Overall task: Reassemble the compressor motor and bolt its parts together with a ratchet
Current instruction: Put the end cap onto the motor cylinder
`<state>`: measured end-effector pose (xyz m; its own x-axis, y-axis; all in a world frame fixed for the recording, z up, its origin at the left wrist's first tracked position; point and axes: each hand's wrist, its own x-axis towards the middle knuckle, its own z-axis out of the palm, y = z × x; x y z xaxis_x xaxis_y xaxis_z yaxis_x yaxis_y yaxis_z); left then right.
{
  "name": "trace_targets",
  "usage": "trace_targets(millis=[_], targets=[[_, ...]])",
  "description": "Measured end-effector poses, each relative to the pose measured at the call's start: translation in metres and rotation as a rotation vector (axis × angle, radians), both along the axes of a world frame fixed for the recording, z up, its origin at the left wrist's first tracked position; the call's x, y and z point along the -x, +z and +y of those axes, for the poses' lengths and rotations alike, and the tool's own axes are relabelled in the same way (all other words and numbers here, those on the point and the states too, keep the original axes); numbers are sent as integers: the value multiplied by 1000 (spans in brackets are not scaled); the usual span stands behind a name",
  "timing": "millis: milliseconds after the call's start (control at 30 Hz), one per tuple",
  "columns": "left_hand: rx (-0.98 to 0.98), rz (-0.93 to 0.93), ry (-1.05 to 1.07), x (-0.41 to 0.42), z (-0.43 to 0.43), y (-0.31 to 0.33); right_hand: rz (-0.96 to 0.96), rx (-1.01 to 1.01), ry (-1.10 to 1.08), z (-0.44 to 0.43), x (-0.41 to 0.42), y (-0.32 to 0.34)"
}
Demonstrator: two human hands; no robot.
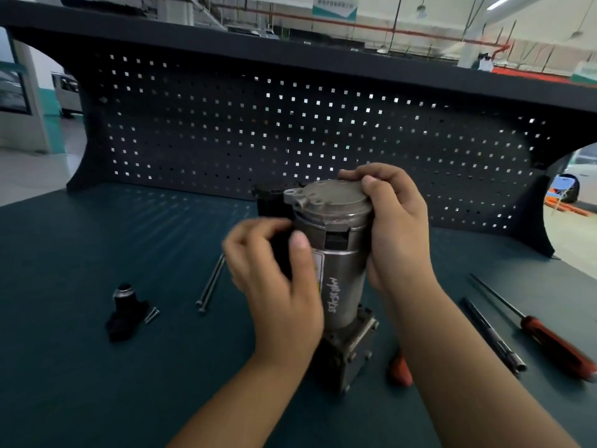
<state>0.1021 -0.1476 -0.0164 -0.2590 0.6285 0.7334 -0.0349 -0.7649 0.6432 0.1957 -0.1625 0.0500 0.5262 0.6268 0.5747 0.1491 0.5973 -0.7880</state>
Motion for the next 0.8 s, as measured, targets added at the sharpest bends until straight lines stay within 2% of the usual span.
trace_targets(millis=[67, 167, 267, 433, 800], targets=[[11, -66, 9, 2, 13, 12, 51, -4, -8, 3, -1, 0], [20, -30, -77, -5, 23, 24, 119, -28, -47, 4, -2, -5], [0, -88, -197, -14, 23, 24, 57, -14, -77, 4, -3, -11], [-19, -28, -193, -17, 23, 22, 7, 20, 40, 2, -5, -11], [-10, -22, -203, -15, 23, 23, 7, 14, -27, 4, -5, -14]])
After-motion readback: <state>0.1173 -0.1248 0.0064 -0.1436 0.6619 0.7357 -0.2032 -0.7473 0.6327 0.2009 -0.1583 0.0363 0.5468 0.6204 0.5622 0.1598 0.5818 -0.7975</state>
